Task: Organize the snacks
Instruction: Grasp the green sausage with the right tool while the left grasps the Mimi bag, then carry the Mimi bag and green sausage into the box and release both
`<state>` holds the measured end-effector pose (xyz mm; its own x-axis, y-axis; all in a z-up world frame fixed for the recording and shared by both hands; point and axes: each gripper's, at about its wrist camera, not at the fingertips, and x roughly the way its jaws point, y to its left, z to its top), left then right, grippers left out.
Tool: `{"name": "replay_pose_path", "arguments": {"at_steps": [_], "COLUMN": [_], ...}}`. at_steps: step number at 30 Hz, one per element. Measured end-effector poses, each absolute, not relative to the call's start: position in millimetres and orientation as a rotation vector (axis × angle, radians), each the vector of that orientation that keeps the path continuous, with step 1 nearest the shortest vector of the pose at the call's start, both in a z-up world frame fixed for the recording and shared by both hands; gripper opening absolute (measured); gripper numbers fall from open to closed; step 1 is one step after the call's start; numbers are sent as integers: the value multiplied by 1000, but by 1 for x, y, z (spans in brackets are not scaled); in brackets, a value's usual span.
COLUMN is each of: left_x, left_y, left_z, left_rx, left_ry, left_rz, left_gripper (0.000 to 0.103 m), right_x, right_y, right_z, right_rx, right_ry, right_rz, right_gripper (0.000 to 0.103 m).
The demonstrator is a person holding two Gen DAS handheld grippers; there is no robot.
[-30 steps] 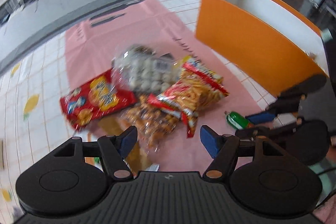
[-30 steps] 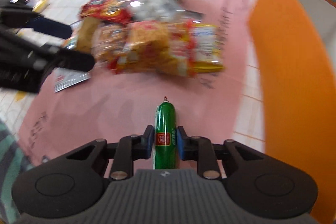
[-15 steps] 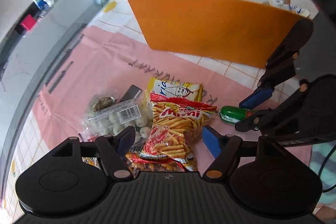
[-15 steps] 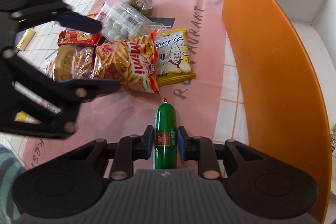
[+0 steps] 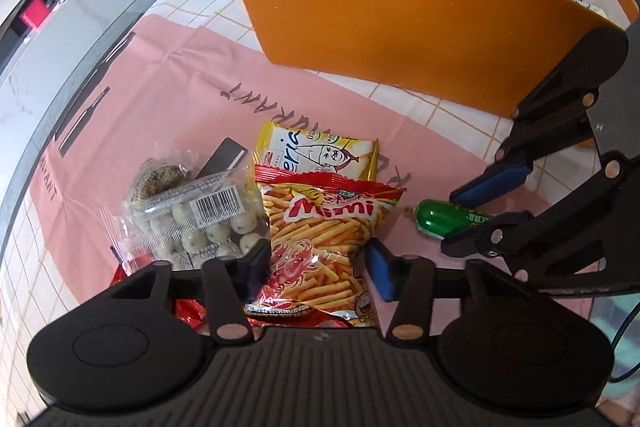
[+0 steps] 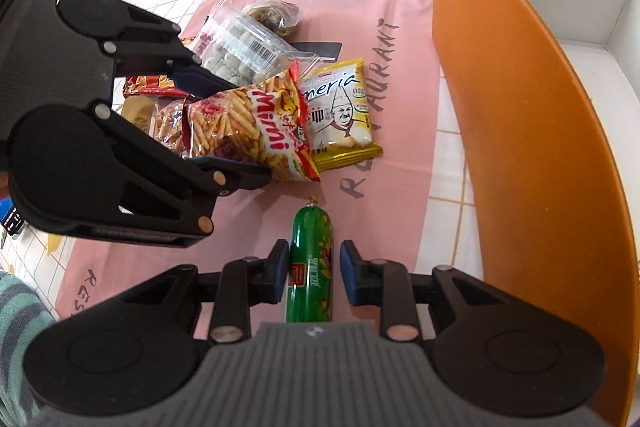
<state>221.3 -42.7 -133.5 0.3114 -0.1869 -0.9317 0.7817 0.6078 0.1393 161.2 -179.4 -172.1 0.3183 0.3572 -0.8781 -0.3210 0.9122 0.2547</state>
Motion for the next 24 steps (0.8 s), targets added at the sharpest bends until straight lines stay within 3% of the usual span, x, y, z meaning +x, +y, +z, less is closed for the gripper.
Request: {"name": "replay_pose_path", "arguments": {"at_steps": [7,24], "left_x": [214,167], "left_y": [-42,-38], "left_z": [-124,-60], "left_rx": [571,274], "left_ry": [1102,1097], "left_rz": [-603,-457], "left_gripper": [41,41], "right_x": [160,134], "right_y": [-177,-191], "right_z": [-171,-112], "right_rx": [31,4], "right_ry": [1158,1073], "right_rz": [446,480], "right_gripper": [19,19]}}
